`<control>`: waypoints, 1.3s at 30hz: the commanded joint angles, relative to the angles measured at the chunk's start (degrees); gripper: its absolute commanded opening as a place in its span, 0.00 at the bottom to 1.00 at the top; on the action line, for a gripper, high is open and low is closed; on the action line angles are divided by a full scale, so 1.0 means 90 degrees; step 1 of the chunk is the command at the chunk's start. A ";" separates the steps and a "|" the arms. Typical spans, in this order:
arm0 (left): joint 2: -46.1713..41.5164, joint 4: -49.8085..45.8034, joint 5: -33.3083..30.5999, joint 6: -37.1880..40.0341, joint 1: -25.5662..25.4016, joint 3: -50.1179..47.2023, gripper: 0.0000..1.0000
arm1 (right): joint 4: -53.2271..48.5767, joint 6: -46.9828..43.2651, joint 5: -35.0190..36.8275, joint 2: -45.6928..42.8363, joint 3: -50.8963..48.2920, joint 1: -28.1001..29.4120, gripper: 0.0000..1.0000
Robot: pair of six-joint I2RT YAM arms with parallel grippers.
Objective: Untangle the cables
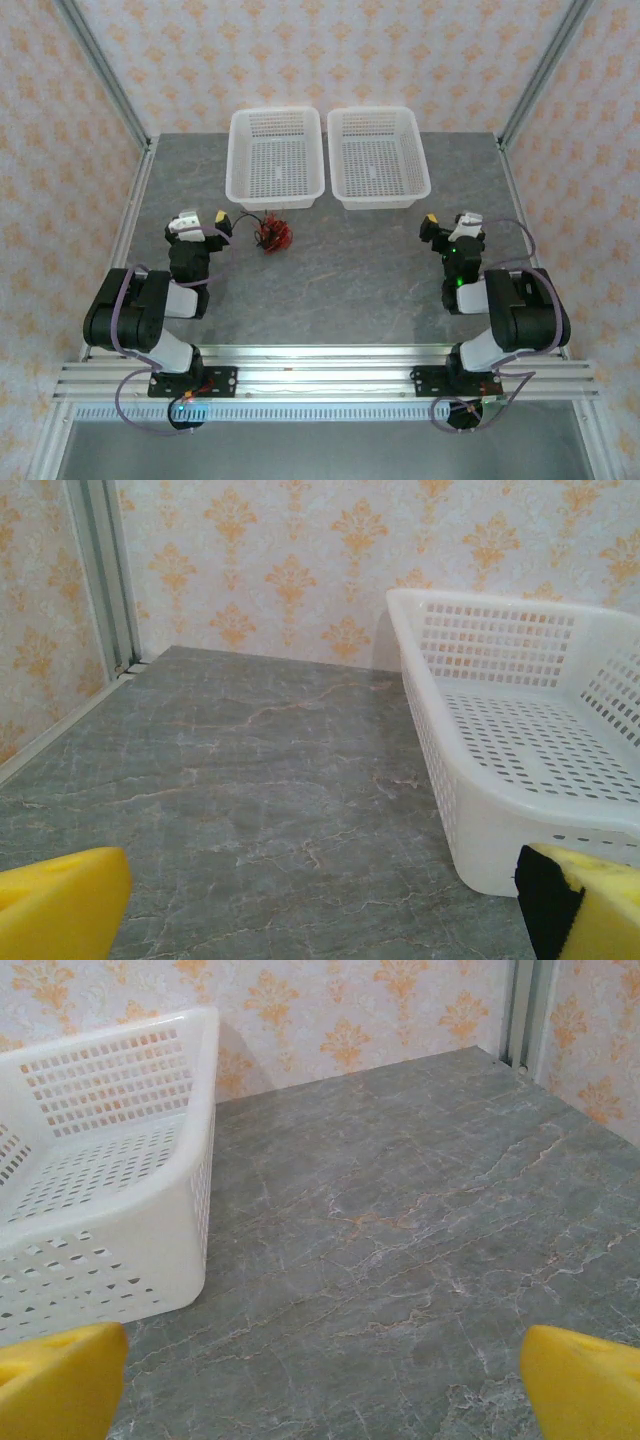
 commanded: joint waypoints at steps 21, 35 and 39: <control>0.0038 0.0006 0.0009 0.0037 0.0024 -0.0016 0.99 | 0.0048 -0.0036 0.0111 -0.0055 0.0107 -0.0008 1.00; -0.0692 -0.1133 -0.0275 -0.0062 0.0014 0.0314 0.99 | -0.1431 0.0000 0.0113 -0.0528 0.0685 -0.0008 0.95; -0.1636 -0.3404 -0.0845 -0.0735 0.0016 0.1145 0.81 | -0.3175 0.0365 0.0256 -0.1096 0.1248 0.0019 0.90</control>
